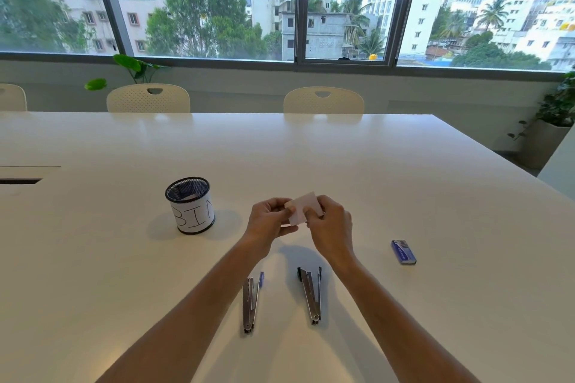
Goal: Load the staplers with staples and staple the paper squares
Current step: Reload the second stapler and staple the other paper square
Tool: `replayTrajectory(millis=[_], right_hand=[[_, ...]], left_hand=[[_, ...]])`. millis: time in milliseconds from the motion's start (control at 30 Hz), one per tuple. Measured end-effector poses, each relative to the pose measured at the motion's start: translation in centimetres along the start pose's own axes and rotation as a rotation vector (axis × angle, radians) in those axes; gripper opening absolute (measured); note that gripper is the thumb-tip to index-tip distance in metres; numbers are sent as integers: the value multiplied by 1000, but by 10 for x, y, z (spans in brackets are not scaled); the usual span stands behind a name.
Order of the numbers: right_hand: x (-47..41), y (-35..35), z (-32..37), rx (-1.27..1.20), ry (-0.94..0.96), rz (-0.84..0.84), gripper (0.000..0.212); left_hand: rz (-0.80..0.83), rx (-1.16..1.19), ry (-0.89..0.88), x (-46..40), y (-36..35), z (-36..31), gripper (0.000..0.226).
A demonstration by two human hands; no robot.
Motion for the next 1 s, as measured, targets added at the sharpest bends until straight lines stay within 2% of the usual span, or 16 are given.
replayTrajectory(millis=[200, 333, 533, 700, 1000], right_hand=[[-5, -2, -8, -197, -103, 1, 9], [-6, -4, -13, -353, -228, 19, 20], [-5, -7, -20, -486, -332, 37, 17], [-5, -7, -21, -522, -336, 64, 18], [-1, -12, -22, -476, -317, 97, 22]], left_hand=[[-73, -75, -49, -2, 6, 2, 9], [-122, -97, -69, -3, 5, 3, 14], [-157, -64, -50, -5, 4, 3, 8], [-99, -57, 21, -5, 5, 3, 7], [-239, -242, -142, -6, 7, 10, 12]])
Point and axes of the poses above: each hand's wrist, its own x-axis away from the middle knuckle, its own y-axis out of the back of the hand, z = x × y, the point moved 1 cm from there along -x, towards the middle knuckle, and after that the axes turned 1 degree about z, right-handed, at the moved point
